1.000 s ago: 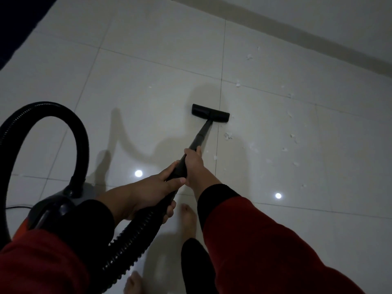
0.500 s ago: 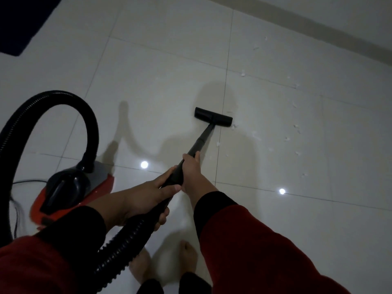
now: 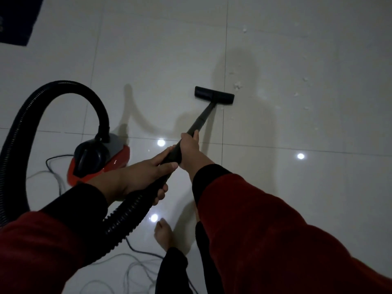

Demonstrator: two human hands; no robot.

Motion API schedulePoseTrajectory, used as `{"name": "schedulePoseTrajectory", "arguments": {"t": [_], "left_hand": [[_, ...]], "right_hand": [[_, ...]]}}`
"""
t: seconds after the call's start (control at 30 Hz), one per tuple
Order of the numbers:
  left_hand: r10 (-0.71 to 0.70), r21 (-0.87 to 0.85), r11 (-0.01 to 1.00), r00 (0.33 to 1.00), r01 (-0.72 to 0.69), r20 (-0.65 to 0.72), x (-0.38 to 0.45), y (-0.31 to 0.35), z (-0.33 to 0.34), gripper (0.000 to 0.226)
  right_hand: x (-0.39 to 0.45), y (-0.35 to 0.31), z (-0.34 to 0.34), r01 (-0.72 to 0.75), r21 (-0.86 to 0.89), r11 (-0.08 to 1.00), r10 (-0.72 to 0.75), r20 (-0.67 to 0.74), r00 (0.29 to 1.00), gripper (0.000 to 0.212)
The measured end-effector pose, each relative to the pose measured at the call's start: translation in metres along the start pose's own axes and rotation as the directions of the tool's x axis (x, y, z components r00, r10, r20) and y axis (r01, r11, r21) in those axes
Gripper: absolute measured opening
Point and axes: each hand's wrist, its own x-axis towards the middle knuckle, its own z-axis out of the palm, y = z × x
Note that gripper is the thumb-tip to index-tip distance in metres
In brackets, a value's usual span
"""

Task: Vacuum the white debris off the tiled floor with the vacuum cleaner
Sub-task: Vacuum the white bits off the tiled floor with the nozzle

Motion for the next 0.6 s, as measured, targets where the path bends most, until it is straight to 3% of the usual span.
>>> {"name": "schedulePoseTrajectory", "arguments": {"t": [0.6], "left_hand": [[-0.067,0.158,0.986,0.996,0.058,0.055,-0.064,-0.08,-0.029,0.058]], "right_hand": [[-0.051,0.107,0.006,-0.032,0.1,0.994,0.038,-0.052,0.998,0.064]]}}
